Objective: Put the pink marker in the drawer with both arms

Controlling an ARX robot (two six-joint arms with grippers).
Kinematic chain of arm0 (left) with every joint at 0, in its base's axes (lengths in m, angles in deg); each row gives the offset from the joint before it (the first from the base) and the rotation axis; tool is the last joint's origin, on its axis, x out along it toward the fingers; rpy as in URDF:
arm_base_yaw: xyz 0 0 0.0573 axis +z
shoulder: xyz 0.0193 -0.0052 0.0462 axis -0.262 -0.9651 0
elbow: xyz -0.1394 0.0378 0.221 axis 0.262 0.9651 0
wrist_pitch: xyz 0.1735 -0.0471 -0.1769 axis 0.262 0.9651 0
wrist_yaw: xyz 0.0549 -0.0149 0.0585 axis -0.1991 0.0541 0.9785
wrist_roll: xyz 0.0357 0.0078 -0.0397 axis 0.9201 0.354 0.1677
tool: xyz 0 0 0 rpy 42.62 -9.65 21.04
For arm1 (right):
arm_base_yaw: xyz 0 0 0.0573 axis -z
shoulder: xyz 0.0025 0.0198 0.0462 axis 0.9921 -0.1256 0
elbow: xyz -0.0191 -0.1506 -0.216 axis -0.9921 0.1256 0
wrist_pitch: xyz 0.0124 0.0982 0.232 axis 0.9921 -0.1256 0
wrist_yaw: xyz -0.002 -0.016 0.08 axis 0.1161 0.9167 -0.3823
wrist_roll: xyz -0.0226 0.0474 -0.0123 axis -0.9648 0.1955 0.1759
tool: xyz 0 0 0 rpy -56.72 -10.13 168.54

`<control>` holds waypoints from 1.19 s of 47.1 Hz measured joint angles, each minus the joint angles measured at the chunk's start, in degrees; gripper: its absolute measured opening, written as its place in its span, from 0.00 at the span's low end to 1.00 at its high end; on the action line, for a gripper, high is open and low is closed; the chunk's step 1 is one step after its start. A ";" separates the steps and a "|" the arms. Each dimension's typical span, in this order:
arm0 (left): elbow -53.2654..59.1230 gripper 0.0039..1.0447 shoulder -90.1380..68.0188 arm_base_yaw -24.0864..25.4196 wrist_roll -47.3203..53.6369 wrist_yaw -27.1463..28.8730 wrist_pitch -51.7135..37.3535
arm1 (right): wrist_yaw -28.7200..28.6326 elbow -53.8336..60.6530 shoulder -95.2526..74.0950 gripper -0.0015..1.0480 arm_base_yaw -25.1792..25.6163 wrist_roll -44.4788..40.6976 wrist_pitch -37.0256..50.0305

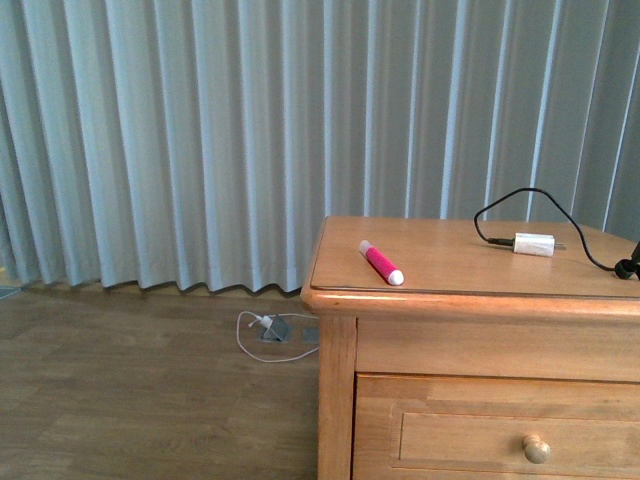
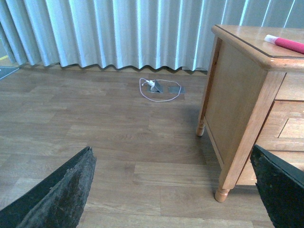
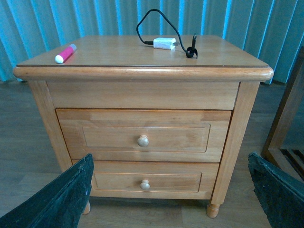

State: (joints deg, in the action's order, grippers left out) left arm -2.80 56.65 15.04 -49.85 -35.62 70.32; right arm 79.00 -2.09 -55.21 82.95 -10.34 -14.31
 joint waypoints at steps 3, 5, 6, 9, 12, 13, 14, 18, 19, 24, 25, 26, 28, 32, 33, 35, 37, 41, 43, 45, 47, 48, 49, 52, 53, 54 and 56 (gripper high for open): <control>0.00 0.95 0.00 0.00 0.00 0.02 0.00 | 0.00 0.00 0.00 0.92 0.00 0.00 0.00; 0.00 0.95 0.00 0.00 0.00 0.00 0.00 | 0.00 0.00 0.00 0.92 0.00 0.00 0.00; 0.00 0.95 0.00 0.00 0.00 0.00 0.00 | 0.00 0.00 0.00 0.92 0.00 0.00 0.00; 0.00 0.95 -0.02 0.00 0.00 0.00 0.00 | 0.00 0.00 0.00 0.92 0.00 0.00 0.00; 0.00 0.95 0.00 0.00 0.00 0.00 0.00 | 0.00 0.00 0.00 0.92 0.00 0.00 0.00; 0.00 0.95 0.00 0.00 0.00 0.00 0.00 | 0.00 0.00 0.00 0.92 0.00 0.00 0.00; 0.00 0.95 -0.02 0.00 0.00 0.00 0.00 | 0.00 0.00 0.00 0.92 0.00 0.00 0.00; 0.00 0.95 -0.02 0.00 0.00 0.00 0.00 | 0.00 0.00 0.00 0.92 0.00 0.00 0.00; 0.00 0.95 0.00 0.00 0.00 0.00 0.00 | 0.00 0.00 0.00 0.92 0.00 0.00 0.00; 0.00 0.95 -0.02 0.00 0.00 0.00 0.00 | 0.00 0.00 0.00 0.92 0.00 0.00 0.00; 0.00 0.95 -0.02 0.00 0.00 0.00 0.00 | 0.00 0.00 0.00 0.92 0.00 0.00 0.00; 0.00 0.95 0.00 0.00 0.00 0.02 0.00 | 0.00 0.00 0.00 0.92 0.00 0.00 0.00; 0.00 0.95 -0.02 0.00 0.00 0.00 0.00 | 0.00 0.00 0.00 0.92 0.00 0.00 0.00; 0.00 0.95 0.00 0.00 0.00 0.00 0.00 | 0.00 0.00 0.00 0.92 0.00 0.00 0.00; 0.00 0.95 0.00 0.00 0.00 0.00 0.00 | 0.00 0.00 0.00 0.92 0.00 0.00 0.00; 0.00 0.95 0.00 0.00 0.00 0.00 0.00 | 0.00 0.00 0.00 0.92 0.00 0.00 0.00; 0.00 0.95 0.00 0.00 0.00 0.00 0.00 | 0.00 0.00 0.00 0.92 0.00 0.00 0.00; 0.00 0.95 0.00 0.00 -0.02 0.00 0.00 | 0.00 0.00 0.00 0.92 0.00 0.00 0.00; 0.00 0.95 -0.02 0.00 -0.02 0.00 0.00 | 0.00 0.00 0.00 0.92 0.00 0.00 0.00; 0.00 0.95 0.00 0.00 -0.02 0.00 0.00 | 0.00 0.00 0.00 0.92 0.00 0.00 0.00; 0.00 0.95 -0.02 0.00 0.00 0.00 0.00 | 0.00 0.00 0.00 0.92 0.00 0.00 0.00; 0.00 0.95 0.00 0.00 0.00 0.00 0.00 | 0.00 0.00 0.00 0.92 0.00 0.00 0.00; 0.00 0.95 0.00 0.00 0.00 0.00 0.00 | 0.00 0.00 0.00 0.92 0.00 0.00 0.00; 0.00 0.95 -0.02 0.00 0.00 0.00 0.00 | 0.00 0.00 0.00 0.92 0.00 0.00 0.00; 0.00 0.95 -0.02 0.00 0.00 0.02 0.00 | 0.00 0.00 0.00 0.92 0.00 0.00 0.00; 0.00 0.95 -0.02 0.00 0.00 0.00 0.00 | 0.00 0.00 0.00 0.92 0.00 0.00 0.00; 0.00 0.95 0.00 0.00 0.00 0.02 0.00 | -0.02 0.00 0.00 0.92 0.00 -0.02 0.00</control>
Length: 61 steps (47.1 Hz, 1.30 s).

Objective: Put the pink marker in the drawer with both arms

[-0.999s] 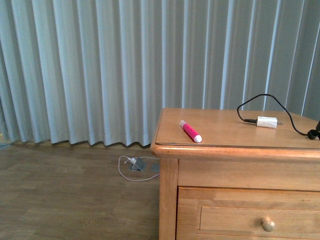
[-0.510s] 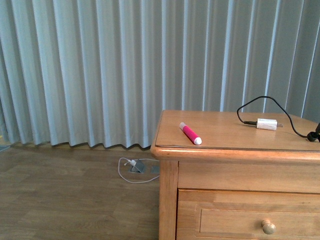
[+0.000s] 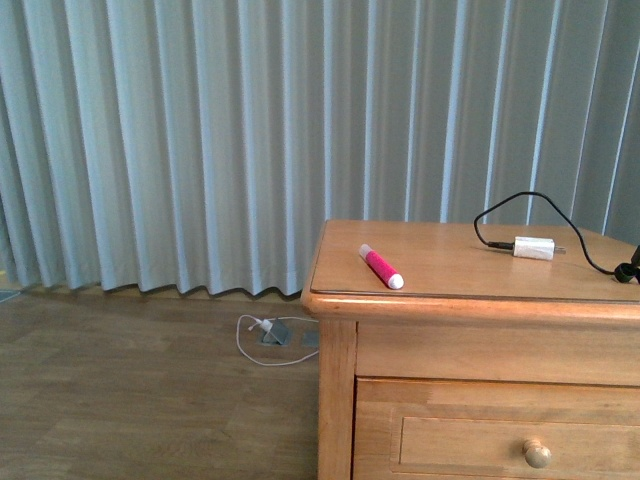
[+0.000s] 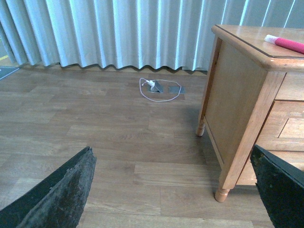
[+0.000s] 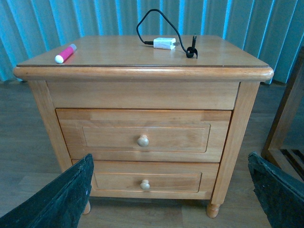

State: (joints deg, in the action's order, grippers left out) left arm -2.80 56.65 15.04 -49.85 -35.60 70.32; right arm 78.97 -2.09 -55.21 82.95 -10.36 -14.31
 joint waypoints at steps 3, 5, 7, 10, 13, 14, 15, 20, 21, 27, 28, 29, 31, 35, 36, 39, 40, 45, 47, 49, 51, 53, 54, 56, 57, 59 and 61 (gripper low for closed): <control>0.00 0.95 0.00 0.00 0.00 0.00 0.00 | -5.57 -2.16 -2.71 0.92 1.09 -0.02 -6.71; 0.00 0.95 -0.02 0.00 0.00 -0.04 0.00 | -7.41 -3.45 -6.45 0.92 1.11 0.15 -10.78; 0.00 0.95 -0.02 0.00 0.00 0.00 0.00 | -7.15 -3.98 -10.21 0.92 -0.02 0.39 -10.97; 0.00 0.95 -0.02 0.00 0.00 -0.02 0.00 | -5.92 -5.46 -16.13 0.92 -2.97 0.59 -8.07; 0.00 0.95 0.00 0.00 0.00 -0.02 0.00 | -4.28 -7.15 -22.88 0.92 -6.36 0.81 -3.02; 0.00 0.95 0.00 -0.02 0.00 -0.02 0.00 | -4.04 -7.67 -25.11 0.92 -7.34 0.85 -1.31; 0.00 0.95 0.00 0.00 0.00 -0.02 0.00 | -3.72 -8.17 -27.41 0.92 -8.31 0.96 0.48; 0.00 0.95 0.00 0.00 0.00 -0.02 0.00 | -1.46 -11.37 -43.47 0.92 -12.76 1.57 12.55; 0.00 0.95 0.00 0.00 0.00 -0.02 0.00 | -0.92 -12.35 -47.82 0.92 -13.46 1.70 15.45; 0.00 0.95 0.00 0.00 0.00 -0.02 0.00 | 2.16 -19.23 -69.48 0.92 -15.39 3.65 27.58; 0.00 0.95 0.00 0.00 0.00 -0.02 0.00 | 2.95 -20.59 -72.67 0.92 -15.61 3.82 29.11; 0.00 0.95 0.00 0.00 0.00 -0.02 0.00 | 3.26 -21.51 -74.73 0.92 -15.72 3.85 30.12; 0.00 0.95 0.00 0.00 -0.02 -0.02 0.00 | 3.78 -23.30 -78.58 0.92 -15.91 3.85 31.95; 0.00 0.95 0.00 0.00 0.00 -0.02 0.00 | 5.51 -27.15 -85.35 0.92 -16.06 4.07 34.16; 0.00 0.95 0.00 0.00 0.00 -0.02 0.00 | 5.90 -28.15 -86.95 0.92 -16.06 4.17 34.56; 0.00 0.95 0.00 0.00 0.00 -0.02 0.00 | 7.56 -31.45 -92.11 0.92 -16.06 4.20 36.02; 0.00 0.95 0.00 0.00 0.00 -0.02 0.00 | 8.02 -32.37 -93.53 0.92 -16.06 4.20 36.30; 0.00 0.95 0.00 0.00 0.00 -0.02 0.00 | 9.86 -36.13 -99.56 0.92 -15.91 4.20 37.92; 0.00 0.95 0.00 0.00 -0.02 -0.02 0.00 | 10.47 -37.38 -101.42 0.92 -15.72 4.20 38.36; 0.00 0.95 -0.02 0.00 0.00 -0.02 0.00 | 11.04 -38.99 -103.82 0.92 -15.41 4.20 38.88; 0.00 0.95 0.00 0.00 -0.02 -0.02 0.00 | 11.32 -40.19 -105.53 0.92 -15.12 4.22 39.12; 0.00 0.95 -0.02 0.00 0.00 -0.02 0.00 | 11.80 -41.70 -107.65 0.92 -14.73 4.24 39.56; 0.00 0.95 0.00 0.00 0.00 -0.02 0.00 | 11.98 -42.36 -108.61 0.92 -14.51 4.22 39.85; 0.00 0.95 0.00 0.00 0.00 -0.02 0.00 | 12.09 -43.25 -109.98 0.92 -14.19 4.24 40.26; 0.00 0.95 -0.02 0.00 0.00 -0.02 0.00 | 12.17 -43.80 -110.79 0.92 -13.97 4.24 40.41; 0.00 0.95 0.00 0.00 0.00 -0.02 0.00 | 12.26 -44.61 -111.95 0.92 -13.66 4.24 40.59; 0.00 0.95 0.00 0.00 0.00 -0.02 0.00 | 12.44 -45.64 -113.33 0.92 -13.27 4.22 40.96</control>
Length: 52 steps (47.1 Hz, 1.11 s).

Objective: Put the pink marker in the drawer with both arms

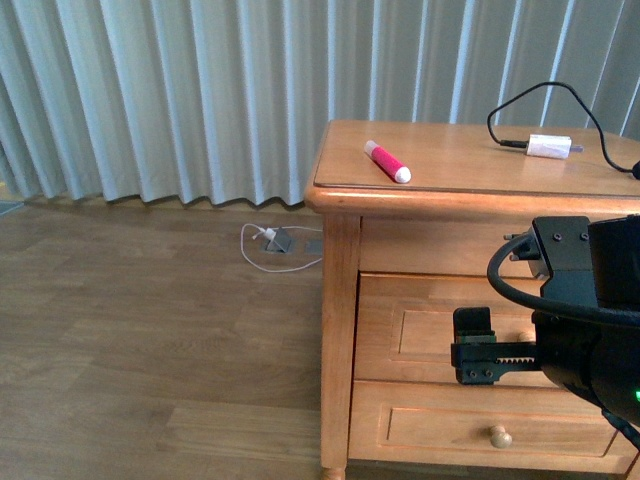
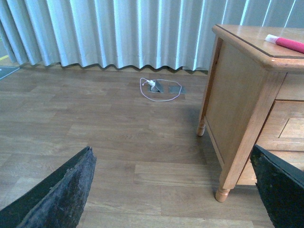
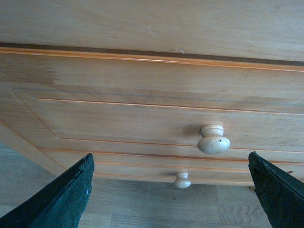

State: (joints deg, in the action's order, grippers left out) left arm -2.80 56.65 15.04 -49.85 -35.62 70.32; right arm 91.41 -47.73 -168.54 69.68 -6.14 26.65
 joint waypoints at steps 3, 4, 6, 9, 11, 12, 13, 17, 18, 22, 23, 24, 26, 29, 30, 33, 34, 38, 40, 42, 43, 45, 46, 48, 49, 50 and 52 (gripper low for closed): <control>0.00 0.95 0.00 0.00 0.00 0.00 0.00 | 0.24 -1.33 -1.68 0.92 0.50 -0.04 0.42; 0.00 0.95 0.00 0.00 0.00 0.00 0.00 | 0.33 -1.88 -2.32 0.92 0.72 -0.07 0.55; 0.00 0.95 0.00 0.00 0.00 0.00 0.00 | 0.46 -2.64 -3.21 0.92 0.98 -0.13 0.70; 0.00 0.95 -0.02 0.00 0.00 0.00 0.00 | 0.63 -3.87 -4.68 0.92 1.55 -0.20 1.14; 0.00 0.95 0.00 0.00 0.00 0.00 0.00 | 0.59 -4.72 -5.77 0.92 1.99 -0.20 1.46; 0.00 0.95 0.00 0.00 0.00 0.00 0.00 | 0.59 -4.92 -6.03 0.92 2.10 -0.17 1.60; 0.00 0.95 0.00 0.00 0.00 0.00 0.00 | 0.57 -5.20 -6.47 0.92 2.32 -0.20 1.81; 0.00 0.95 0.00 0.00 0.00 0.00 0.00 | 0.35 -6.12 -7.89 0.92 3.02 -0.20 2.27; 0.00 0.95 0.00 0.00 0.00 0.00 0.00 | 0.22 -6.23 -8.04 0.92 3.13 -0.22 2.38; 0.00 0.95 0.00 0.00 0.00 0.00 0.00 | -0.33 -6.95 -9.25 0.92 3.76 -0.42 2.84; 0.00 0.95 0.00 0.00 0.00 0.00 0.00 | -0.48 -7.17 -9.55 0.92 3.93 -0.44 2.93; 0.00 0.95 0.00 0.00 0.00 0.00 0.00 | -0.59 -7.52 -9.92 0.92 4.17 -0.44 3.02; 0.00 0.95 0.00 0.00 0.00 0.00 0.00 | -0.98 -7.76 -10.40 0.92 4.46 -0.63 3.06; 0.00 0.95 0.00 0.00 0.00 0.00 0.00 | -1.40 -7.91 -11.15 0.92 4.61 -0.92 3.54; 0.00 0.95 0.00 0.00 0.00 0.00 0.00 | -1.53 -7.98 -11.32 0.92 4.63 -0.98 3.65; 0.00 0.95 0.00 0.00 0.00 0.00 0.00 | -1.95 -8.33 -11.91 0.92 4.74 -1.51 3.83; 0.00 0.95 -0.02 0.00 0.00 0.00 0.00 | -1.92 -8.35 -12.02 0.92 4.76 -1.53 3.91; 0.00 0.95 0.00 0.00 0.00 0.00 0.00 | -1.99 -8.46 -12.33 0.92 4.83 -1.68 4.13; 0.00 0.95 0.00 0.00 0.00 0.00 0.00 | -2.01 -8.57 -12.46 0.92 4.87 -1.77 4.13; 0.00 0.95 0.00 0.00 0.00 0.00 0.00 | -2.21 -8.63 -12.68 0.92 4.96 -1.75 4.26; 0.00 0.95 0.00 0.00 0.00 0.00 0.00 | -2.29 -8.63 -12.79 0.92 5.01 -1.73 4.33; 0.00 0.95 0.00 0.00 0.00 0.00 0.00 | -2.45 -8.66 -12.92 0.92 5.09 -1.73 4.39; 0.00 0.95 0.00 0.00 0.00 0.00 0.00 | -2.56 -8.66 -12.96 0.92 5.11 -1.73 4.44; 0.00 0.95 0.00 0.00 0.00 0.00 0.00 | -2.97 -8.66 -13.14 0.92 5.22 -1.68 4.59; 0.00 0.95 -0.02 0.00 0.00 0.00 0.00 | -3.13 -8.66 -13.16 0.92 5.29 -1.66 4.68; 0.00 0.95 0.00 0.00 0.00 0.00 0.00 | -3.28 -8.66 -13.27 0.92 5.35 -1.66 4.70; 0.00 0.95 0.00 0.00 0.00 0.00 0.00 | -3.43 -8.66 -13.29 0.92 5.44 -1.64 4.81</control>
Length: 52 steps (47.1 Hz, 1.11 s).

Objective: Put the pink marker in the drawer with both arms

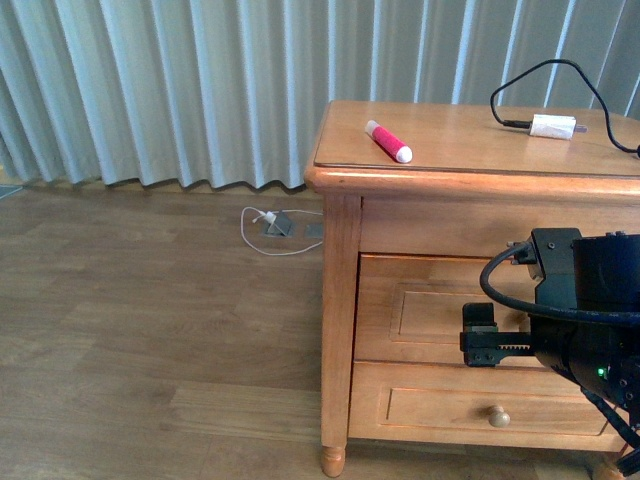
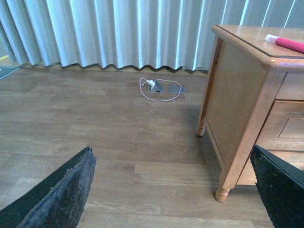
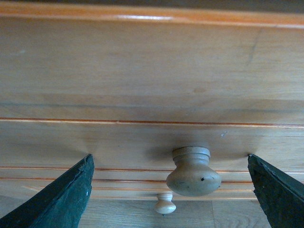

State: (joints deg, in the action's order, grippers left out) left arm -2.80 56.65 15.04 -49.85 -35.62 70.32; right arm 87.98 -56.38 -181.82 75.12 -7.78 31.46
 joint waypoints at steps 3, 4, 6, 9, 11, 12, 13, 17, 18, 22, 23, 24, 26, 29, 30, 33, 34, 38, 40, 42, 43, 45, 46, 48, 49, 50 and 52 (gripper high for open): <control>0.00 0.95 -0.02 0.00 0.00 0.00 0.00 | -0.26 0.00 -0.07 0.92 0.17 0.02 0.09; 0.00 0.95 0.00 0.00 0.00 0.00 0.00 | -0.31 0.00 -0.07 0.92 0.22 0.04 0.11; 0.00 0.95 0.00 0.00 0.00 0.00 0.00 | -0.50 0.00 -0.07 0.86 0.33 0.09 0.13; 0.00 0.95 0.00 0.00 0.00 0.00 0.00 | -0.87 0.00 -0.09 0.74 0.59 0.00 0.17; 0.00 0.95 -0.02 0.00 0.00 0.00 0.00 | -0.96 0.00 -0.09 0.66 0.70 -0.07 0.20; 0.00 0.95 0.00 0.00 0.00 0.00 0.00 | -1.01 0.00 -0.09 0.62 0.74 -0.09 0.20; 0.00 0.95 -0.02 0.00 0.00 0.00 0.00 | -1.03 0.00 -0.09 0.61 0.74 -0.09 0.20; 0.00 0.95 0.00 0.00 0.00 0.00 0.00 | -1.05 0.02 -0.09 0.49 0.81 -0.09 0.31; 0.00 0.95 0.00 0.00 0.00 0.00 0.00 | -1.05 0.02 -0.09 0.47 0.81 -0.09 0.33; 0.00 0.95 0.00 0.00 0.00 0.00 0.00 | -0.96 0.02 -0.09 0.36 0.83 -0.17 0.35; 0.00 0.95 -0.02 0.00 -0.02 0.00 0.00 | -0.94 0.02 -0.09 0.34 0.83 -0.26 0.35; 0.00 0.95 -0.02 0.00 0.00 0.00 0.00 | -0.90 0.02 -0.09 0.31 0.90 -0.44 0.35; 0.00 0.95 0.00 0.00 -0.02 0.00 0.00 | -1.14 0.04 -0.09 0.26 1.01 -0.48 0.42; 0.00 0.95 0.00 0.00 0.00 0.00 0.00 | -1.38 0.11 -0.09 0.23 1.07 -0.46 0.48; 0.00 0.95 0.00 0.00 0.00 0.00 0.00 | -1.36 0.13 -0.09 0.23 1.07 -0.48 0.57; 0.00 0.95 0.00 0.00 0.00 0.00 0.00 | -1.29 0.24 -0.09 0.23 1.07 -0.48 0.76; 0.00 0.95 0.00 0.00 0.00 0.00 0.00 | -1.33 0.37 -0.09 0.23 1.07 -0.48 0.92; 0.00 0.95 0.00 0.00 0.00 0.00 0.00 | -1.53 1.01 -0.07 0.23 1.07 -0.42 1.46; 0.00 0.95 0.00 0.00 0.00 0.00 0.00 | -1.64 1.44 0.00 0.22 1.09 -0.26 1.70; 0.00 0.95 0.00 0.00 0.00 0.00 0.00 | -1.95 1.97 0.24 0.22 1.11 -0.24 2.03; 0.00 0.95 0.00 0.00 -0.02 0.00 0.00 | -2.05 2.27 0.39 0.22 1.14 -0.22 2.25; 0.00 0.95 0.00 0.00 0.00 0.00 0.00 | -2.34 2.89 0.70 0.22 1.16 -0.22 2.54; 0.00 0.95 0.00 0.00 0.00 0.00 0.00 | -2.47 3.45 1.03 0.22 1.20 -0.22 2.71; 0.00 0.95 -0.02 0.00 0.00 0.00 0.00 | -2.89 4.61 1.64 0.22 1.25 -0.04 3.02; 0.00 0.95 0.00 0.00 0.00 0.00 0.00 | -3.15 5.60 2.23 0.22 1.25 0.04 3.23; 0.00 0.95 0.00 0.00 0.00 0.00 0.00 | -3.34 6.60 2.78 0.22 1.25 0.17 3.45; 0.00 0.95 -0.02 0.00 0.00 0.00 0.00 | -3.61 8.15 3.74 0.22 1.27 0.35 3.72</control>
State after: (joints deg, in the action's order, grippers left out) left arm -2.80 56.63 15.04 -49.85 -35.62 70.32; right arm 84.37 -48.23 -178.09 76.39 -7.43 35.17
